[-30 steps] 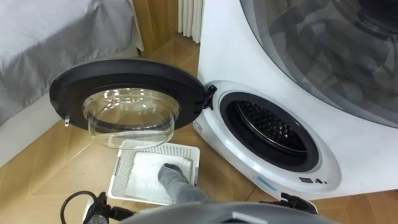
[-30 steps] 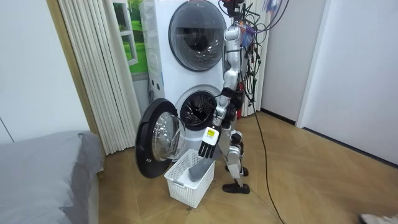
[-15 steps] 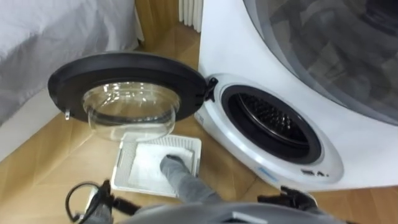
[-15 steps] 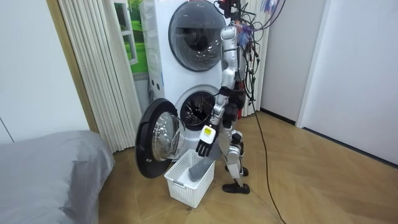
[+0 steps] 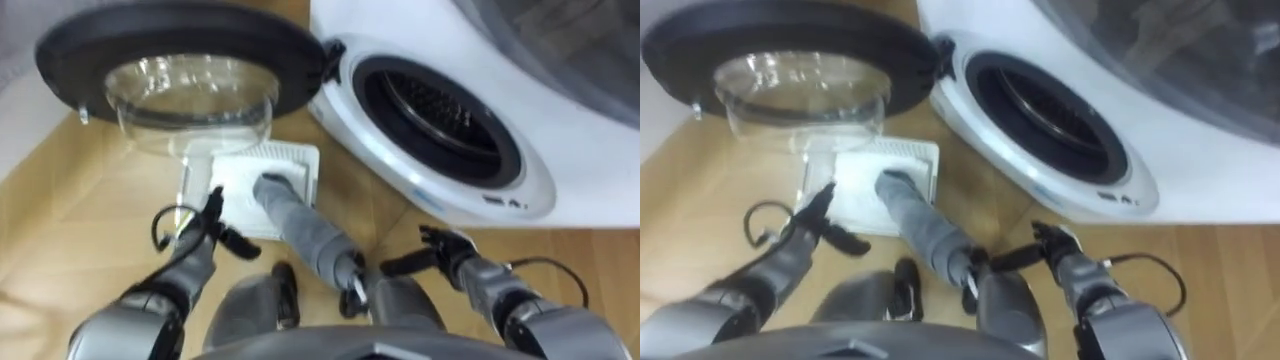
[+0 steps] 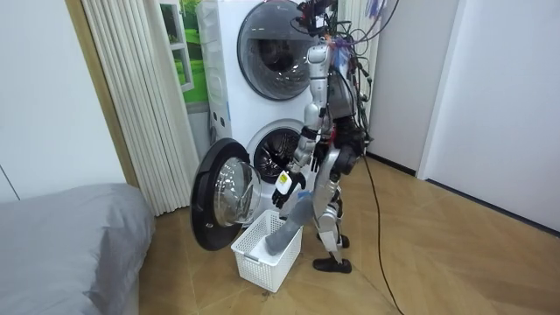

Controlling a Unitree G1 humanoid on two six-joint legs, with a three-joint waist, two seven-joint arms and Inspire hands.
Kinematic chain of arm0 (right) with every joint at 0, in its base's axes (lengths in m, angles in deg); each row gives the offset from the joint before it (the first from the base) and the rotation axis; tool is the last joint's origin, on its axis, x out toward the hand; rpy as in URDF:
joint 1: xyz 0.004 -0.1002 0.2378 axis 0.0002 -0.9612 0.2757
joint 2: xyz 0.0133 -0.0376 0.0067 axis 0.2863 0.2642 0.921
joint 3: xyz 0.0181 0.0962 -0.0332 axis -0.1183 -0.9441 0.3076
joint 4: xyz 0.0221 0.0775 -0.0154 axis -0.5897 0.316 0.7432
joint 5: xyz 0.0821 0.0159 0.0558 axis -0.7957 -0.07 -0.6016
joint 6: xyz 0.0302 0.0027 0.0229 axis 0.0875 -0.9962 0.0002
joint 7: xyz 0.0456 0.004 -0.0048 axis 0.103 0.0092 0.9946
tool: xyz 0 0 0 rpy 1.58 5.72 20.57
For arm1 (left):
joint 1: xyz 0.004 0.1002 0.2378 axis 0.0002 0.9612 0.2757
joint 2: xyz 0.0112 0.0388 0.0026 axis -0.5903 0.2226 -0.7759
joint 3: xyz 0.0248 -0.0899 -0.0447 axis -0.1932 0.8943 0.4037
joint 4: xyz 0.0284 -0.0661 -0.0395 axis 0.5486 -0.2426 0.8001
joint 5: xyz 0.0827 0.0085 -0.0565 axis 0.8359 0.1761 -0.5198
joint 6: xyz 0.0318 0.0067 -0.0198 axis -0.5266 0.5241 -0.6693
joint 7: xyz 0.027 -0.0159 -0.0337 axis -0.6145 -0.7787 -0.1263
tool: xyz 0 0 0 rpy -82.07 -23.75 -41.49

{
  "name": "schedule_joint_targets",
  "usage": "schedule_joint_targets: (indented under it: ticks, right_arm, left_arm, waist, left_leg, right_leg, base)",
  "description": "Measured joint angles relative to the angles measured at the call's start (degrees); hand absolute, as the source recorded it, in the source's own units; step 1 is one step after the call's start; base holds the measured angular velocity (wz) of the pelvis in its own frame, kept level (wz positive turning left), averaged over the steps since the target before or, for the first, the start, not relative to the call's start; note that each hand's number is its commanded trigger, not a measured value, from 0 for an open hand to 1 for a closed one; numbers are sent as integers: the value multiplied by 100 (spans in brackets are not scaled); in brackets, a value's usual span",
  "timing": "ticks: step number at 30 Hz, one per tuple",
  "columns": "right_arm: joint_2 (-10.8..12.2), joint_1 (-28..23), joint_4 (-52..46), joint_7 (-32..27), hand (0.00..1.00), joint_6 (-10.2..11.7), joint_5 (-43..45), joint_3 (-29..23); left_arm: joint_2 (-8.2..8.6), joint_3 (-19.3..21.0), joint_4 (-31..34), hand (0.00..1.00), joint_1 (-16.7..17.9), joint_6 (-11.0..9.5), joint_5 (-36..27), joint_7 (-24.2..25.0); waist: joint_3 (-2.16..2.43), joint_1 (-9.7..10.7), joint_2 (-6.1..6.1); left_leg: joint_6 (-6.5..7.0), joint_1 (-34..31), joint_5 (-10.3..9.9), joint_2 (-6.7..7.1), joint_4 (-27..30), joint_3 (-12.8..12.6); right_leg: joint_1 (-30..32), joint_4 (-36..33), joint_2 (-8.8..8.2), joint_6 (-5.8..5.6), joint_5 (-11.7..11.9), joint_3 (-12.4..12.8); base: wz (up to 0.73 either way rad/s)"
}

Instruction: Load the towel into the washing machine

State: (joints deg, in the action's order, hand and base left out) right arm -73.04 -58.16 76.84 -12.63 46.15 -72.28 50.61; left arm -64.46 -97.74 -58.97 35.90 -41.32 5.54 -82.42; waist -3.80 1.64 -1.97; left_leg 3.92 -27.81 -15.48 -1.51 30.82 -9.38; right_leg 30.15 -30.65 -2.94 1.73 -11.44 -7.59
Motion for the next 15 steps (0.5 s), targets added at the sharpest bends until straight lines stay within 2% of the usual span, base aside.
schedule_joint_targets:
  ticks: [1, 2, 5, 9, 12, 15]
  right_arm:
    - [14, 94, -17, -22, 0, 50, -19, 112]
    - [18, 173, -47, -22, 0, 56, -6, 166]
    - [63, 213, -341, -21, 0, 124, 7, 312]
    - [68, 172, -877, -24, 0, 242, -68, 583]
    - [34, 272, -1038, -42, 0, 445, -110, 691]
    - [-12, 340, -1140, -29, 0, 658, -155, 759]
  left_arm:
    - [30, -107, -16, 0, -118, -38, 37, -55]
    - [41, -156, -18, 0, -168, -62, 66, -92]
    - [27, -394, -8, 0, -341, -127, 101, -156]
    - [-56, -817, 41, 0, -518, -132, 333, -292]
    - [-79, -989, 67, 0, -695, -191, 465, -467]
    - [-102, -1095, 70, 0, -883, -239, 609, -598]
  waist:
    - [-60, 3, 22]
    - [-81, -3, 26]
    - [-87, 21, 36]
    - [-88, 168, 50]
    - [-88, 285, 52]
    - [-87, 352, 57]
  left_leg:
    - [13, -225, -75, -23, 171, -9]
    - [10, -361, -98, -36, 284, -26]
    - [28, -1074, -146, -116, 765, -102]
    - [36, -2018, -266, -234, 1528, -105]
    - [47, -2621, -388, -284, 2046, -124]
    - [26, -3097, -525, -368, 2517, -129]
  right_leg:
    - [238, -188, 5, 33, -23, 34]
    - [375, -259, 8, 50, -41, 66]
    - [1118, -706, 7, 89, -76, 151]
    - [2058, -1408, -25, 199, -143, 154]
    - [2700, -1963, -99, 275, -288, 142]
    - [3194, -2419, -100, 352, -384, 152]
  base:
    - [-15]
    - [-20]
    - [-13]
    - [-2]
    - [0]
    - [-1]
